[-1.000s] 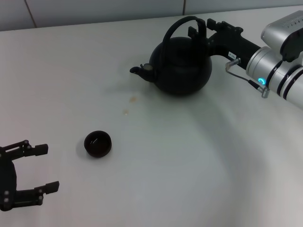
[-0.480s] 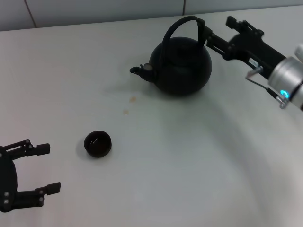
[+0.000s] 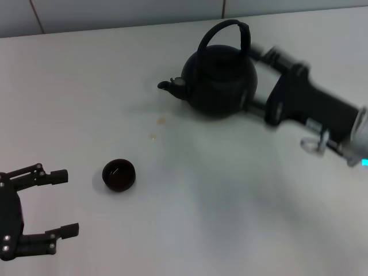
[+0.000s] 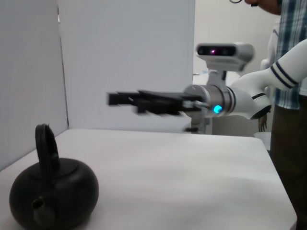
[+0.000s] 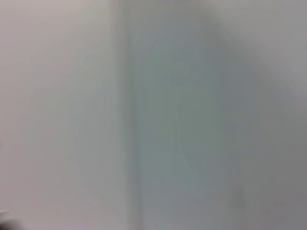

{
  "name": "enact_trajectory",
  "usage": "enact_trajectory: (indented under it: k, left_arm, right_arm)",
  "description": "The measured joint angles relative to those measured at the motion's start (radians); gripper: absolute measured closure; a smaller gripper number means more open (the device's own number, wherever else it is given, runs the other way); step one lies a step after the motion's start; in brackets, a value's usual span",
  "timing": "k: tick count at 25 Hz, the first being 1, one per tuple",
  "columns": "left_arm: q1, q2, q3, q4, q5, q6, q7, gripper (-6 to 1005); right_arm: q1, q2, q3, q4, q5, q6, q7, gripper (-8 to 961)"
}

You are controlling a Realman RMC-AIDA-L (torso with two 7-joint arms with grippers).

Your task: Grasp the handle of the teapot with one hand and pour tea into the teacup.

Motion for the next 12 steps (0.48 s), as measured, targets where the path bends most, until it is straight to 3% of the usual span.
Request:
enact_trajectory:
  k: [1,3,12]
  left_arm:
    - [0.000,-0.004,-0.005,0.006,-0.002,0.009,0.000,163]
    - [-0.001,-0.005,-0.006,0.010,-0.002,0.013,0.000,162]
    - [0.002,-0.026,-0.020,0.037,-0.008,0.066,0.001,162]
  right_arm:
    - [0.000,0.000,0.000,0.000,0.000,0.000,0.000,181]
    - [-0.002,-0.004,0.013,-0.032,-0.150,-0.077,0.011,181]
    - [-0.018,0.001,0.029,-0.048,-0.271,-0.110,0.034,181]
